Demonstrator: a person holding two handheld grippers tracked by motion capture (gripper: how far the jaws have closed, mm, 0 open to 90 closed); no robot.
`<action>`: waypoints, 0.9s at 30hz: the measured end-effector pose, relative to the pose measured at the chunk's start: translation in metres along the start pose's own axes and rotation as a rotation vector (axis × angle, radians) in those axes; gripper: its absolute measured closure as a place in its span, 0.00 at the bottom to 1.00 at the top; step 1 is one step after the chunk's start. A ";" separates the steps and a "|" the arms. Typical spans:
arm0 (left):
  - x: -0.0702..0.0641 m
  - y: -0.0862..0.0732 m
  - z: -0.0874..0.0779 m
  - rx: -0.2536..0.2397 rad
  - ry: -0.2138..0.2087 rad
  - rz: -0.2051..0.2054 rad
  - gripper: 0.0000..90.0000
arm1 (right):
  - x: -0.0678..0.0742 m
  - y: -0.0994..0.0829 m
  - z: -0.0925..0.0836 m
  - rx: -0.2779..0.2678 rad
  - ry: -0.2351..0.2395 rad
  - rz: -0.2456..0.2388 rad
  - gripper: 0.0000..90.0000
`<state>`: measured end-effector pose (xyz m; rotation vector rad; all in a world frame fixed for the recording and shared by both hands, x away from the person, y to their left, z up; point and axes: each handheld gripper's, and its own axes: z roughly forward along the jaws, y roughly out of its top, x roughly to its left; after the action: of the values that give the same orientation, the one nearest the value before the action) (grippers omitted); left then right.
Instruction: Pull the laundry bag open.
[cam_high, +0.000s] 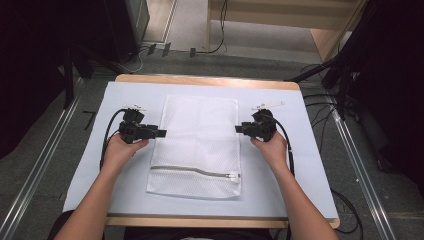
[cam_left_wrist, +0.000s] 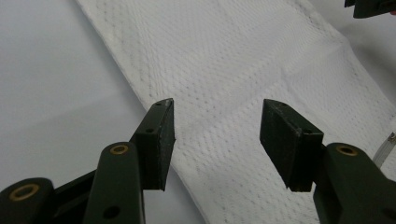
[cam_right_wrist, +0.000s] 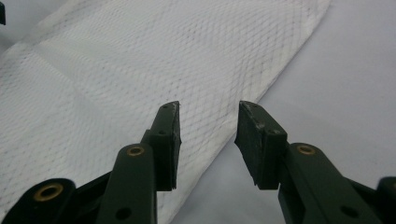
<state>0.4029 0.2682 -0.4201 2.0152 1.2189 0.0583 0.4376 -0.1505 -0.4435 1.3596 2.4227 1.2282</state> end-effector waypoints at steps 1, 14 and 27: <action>-0.001 0.000 0.000 0.001 -0.003 0.004 0.50 | 0.001 -0.002 -0.001 -0.002 0.002 -0.002 0.67; -0.019 0.003 0.002 0.009 -0.038 0.041 0.48 | 0.024 -0.015 -0.017 -0.020 0.036 -0.055 0.65; -0.036 0.007 0.006 -0.008 -0.058 0.088 0.47 | 0.042 -0.038 -0.028 0.008 0.083 -0.084 0.69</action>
<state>0.3911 0.2351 -0.4083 2.0490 1.0918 0.0477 0.3743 -0.1459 -0.4388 1.2181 2.5143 1.2807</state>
